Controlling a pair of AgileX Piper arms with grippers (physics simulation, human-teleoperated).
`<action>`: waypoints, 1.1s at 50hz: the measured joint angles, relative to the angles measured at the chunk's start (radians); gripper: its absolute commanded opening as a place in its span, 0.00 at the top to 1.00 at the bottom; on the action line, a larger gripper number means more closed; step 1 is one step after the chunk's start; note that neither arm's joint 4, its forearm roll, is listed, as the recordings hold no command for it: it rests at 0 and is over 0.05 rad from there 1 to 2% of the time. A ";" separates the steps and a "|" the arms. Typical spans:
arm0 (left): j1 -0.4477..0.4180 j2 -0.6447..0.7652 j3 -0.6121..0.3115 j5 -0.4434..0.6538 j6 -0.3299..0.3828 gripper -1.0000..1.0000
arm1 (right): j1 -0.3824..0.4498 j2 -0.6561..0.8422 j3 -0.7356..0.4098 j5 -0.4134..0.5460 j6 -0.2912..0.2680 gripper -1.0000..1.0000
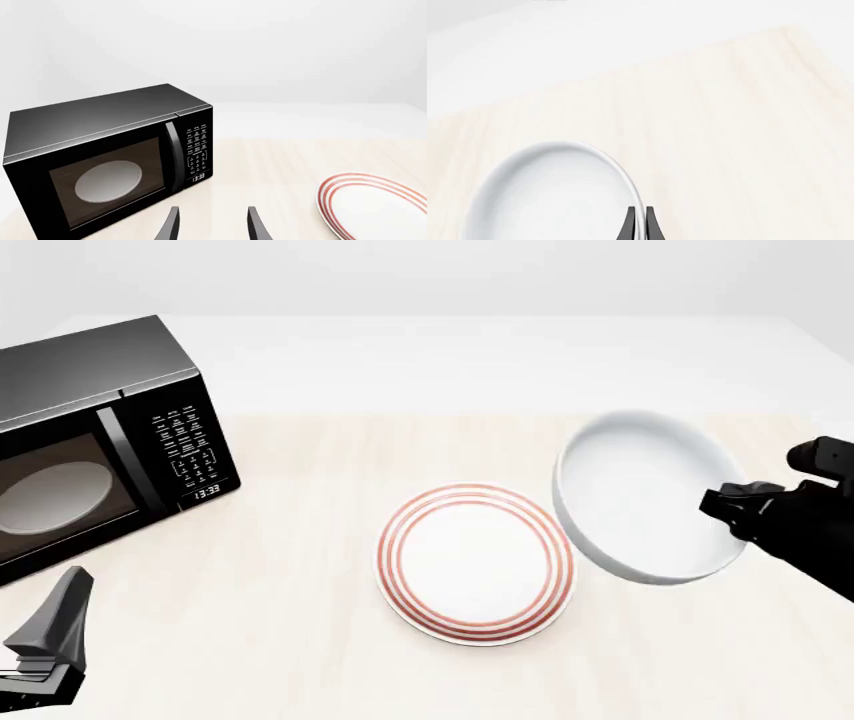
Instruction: Put the white bowl to the right of the plate.
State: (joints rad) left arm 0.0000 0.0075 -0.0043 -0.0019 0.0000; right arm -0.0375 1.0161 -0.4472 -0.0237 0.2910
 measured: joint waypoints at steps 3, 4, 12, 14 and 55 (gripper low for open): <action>0.000 0.000 0.000 0.000 0.000 0.00 | -0.034 -0.023 0.012 0.018 -0.006 1.00; 0.000 0.000 0.000 0.000 0.000 0.00 | -0.045 -0.031 0.015 0.024 -0.008 1.00; 0.000 0.000 0.000 0.000 0.000 0.00 | -0.130 -0.077 0.042 0.054 -0.020 1.00; 0.000 0.000 0.000 0.000 0.000 0.00 | -0.151 -0.083 0.047 0.057 -0.022 1.00; 0.000 0.000 0.000 0.000 0.000 0.00 | -0.407 0.225 0.037 -0.175 -0.037 1.00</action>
State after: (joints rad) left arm 0.0000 0.0075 -0.0043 -0.0019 0.0000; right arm -0.4442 1.2415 -0.4097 -0.1988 0.2537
